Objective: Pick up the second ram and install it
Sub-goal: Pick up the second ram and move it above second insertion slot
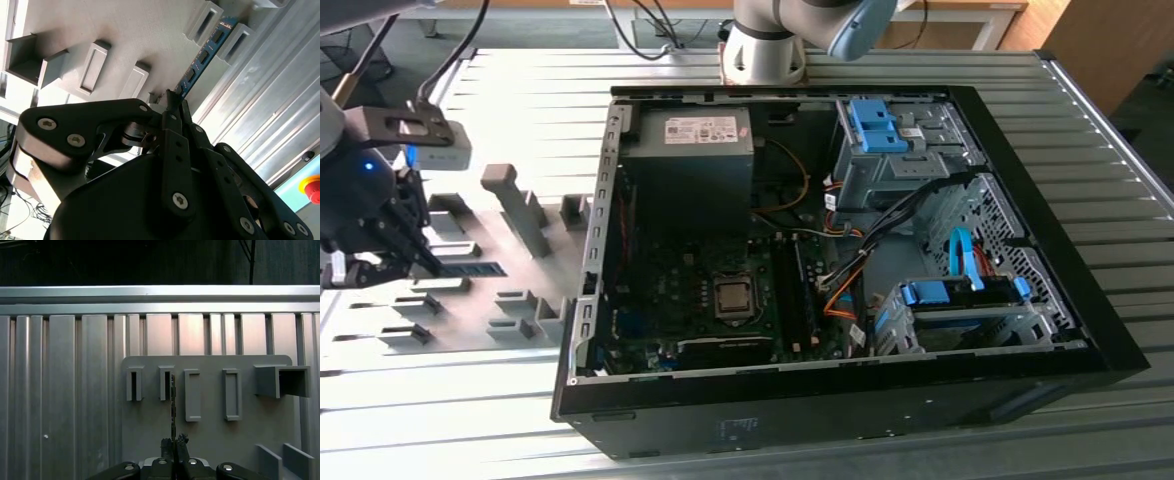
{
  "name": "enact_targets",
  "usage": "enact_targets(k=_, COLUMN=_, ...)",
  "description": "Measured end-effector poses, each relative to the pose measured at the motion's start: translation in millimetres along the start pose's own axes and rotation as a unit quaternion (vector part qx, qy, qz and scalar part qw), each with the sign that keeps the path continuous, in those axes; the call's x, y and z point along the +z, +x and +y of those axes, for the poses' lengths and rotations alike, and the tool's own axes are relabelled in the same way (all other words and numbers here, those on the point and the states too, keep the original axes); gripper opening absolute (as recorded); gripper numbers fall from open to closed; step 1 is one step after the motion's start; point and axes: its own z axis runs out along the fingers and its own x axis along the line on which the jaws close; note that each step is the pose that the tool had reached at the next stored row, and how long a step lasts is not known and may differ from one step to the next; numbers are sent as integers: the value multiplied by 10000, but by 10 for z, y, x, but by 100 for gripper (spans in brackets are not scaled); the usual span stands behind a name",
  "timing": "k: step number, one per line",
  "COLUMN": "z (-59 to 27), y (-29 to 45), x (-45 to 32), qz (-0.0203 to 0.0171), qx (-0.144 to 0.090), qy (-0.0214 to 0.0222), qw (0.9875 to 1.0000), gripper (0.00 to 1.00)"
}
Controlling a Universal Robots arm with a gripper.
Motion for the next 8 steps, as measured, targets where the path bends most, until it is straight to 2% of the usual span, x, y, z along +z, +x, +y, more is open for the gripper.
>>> enact_targets(k=8, z=1, y=-2, x=-42, qz=0, qx=0, qy=0, qw=10000, gripper=14)
